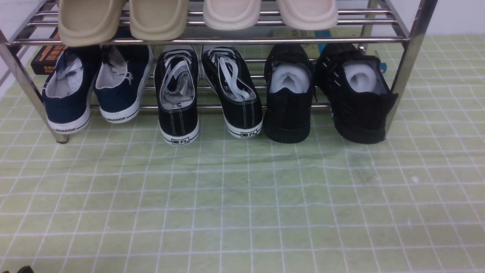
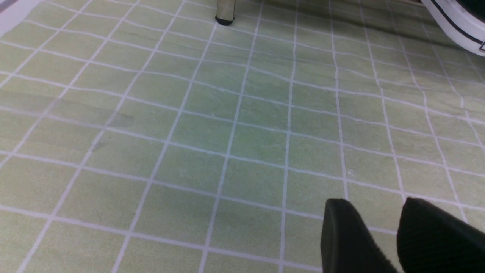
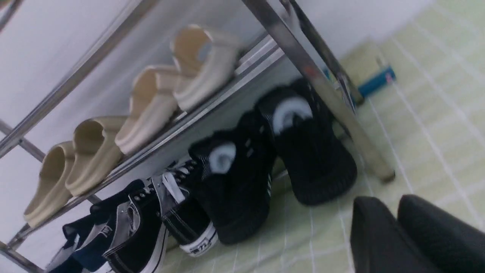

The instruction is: Take the shoes off the shelf with your hand from the green coffee tablecloth.

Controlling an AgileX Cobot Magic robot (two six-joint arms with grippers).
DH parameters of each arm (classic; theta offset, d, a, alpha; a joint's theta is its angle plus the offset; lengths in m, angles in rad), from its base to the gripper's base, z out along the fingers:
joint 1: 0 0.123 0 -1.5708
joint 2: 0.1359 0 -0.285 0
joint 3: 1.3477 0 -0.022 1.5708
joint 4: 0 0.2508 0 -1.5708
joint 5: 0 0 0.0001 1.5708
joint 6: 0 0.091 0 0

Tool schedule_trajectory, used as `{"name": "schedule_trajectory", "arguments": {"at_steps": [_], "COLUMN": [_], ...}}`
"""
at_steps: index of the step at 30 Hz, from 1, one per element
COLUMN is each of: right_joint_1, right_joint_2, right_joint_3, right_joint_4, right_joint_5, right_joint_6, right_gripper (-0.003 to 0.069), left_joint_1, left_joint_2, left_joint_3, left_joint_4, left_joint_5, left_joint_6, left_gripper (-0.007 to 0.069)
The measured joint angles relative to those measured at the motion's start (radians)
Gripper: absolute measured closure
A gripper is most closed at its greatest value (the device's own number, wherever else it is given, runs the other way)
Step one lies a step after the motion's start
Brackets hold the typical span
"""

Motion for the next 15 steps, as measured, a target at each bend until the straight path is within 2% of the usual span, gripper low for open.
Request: {"name": "schedule_trajectory", "arguments": {"at_steps": [1,2,3,10,12,15], "right_joint_1": [0.0,0.0,0.0,0.0,0.0,0.005], "right_joint_2": [0.017,0.146,0.21,0.703,0.843,1.007], "right_joint_3": [-0.013,-0.162,-0.222,-0.524,-0.589,-0.656], "right_joint_4": [-0.007,-0.063,-0.089,-0.2,-0.195,-0.146], "right_joint_5": [0.004,0.071,0.125,0.589,0.662,0.68], "right_joint_6": [-0.023,-0.127,-0.149,-0.167,-0.182,-0.248], "right_gripper": [0.0585,0.0663,0.0669,0.0657,0.0655,0.065], "left_joint_1": [0.0,0.0,0.0,0.0,0.0,0.0], "left_joint_2": [0.0,0.0,0.0,0.0,0.0,0.0], "left_joint_3": [0.0,0.0,0.0,0.0,0.0,0.0], "left_joint_4": [0.0,0.0,0.0,0.001,0.001,0.001], "left_joint_5": [0.0,0.0,0.0,0.0,0.0,0.0], "left_joint_6": [0.0,0.0,0.0,0.0,0.0,0.0], "left_gripper": [0.0383,0.0383,0.0383,0.0383,0.0383,0.0383]}}
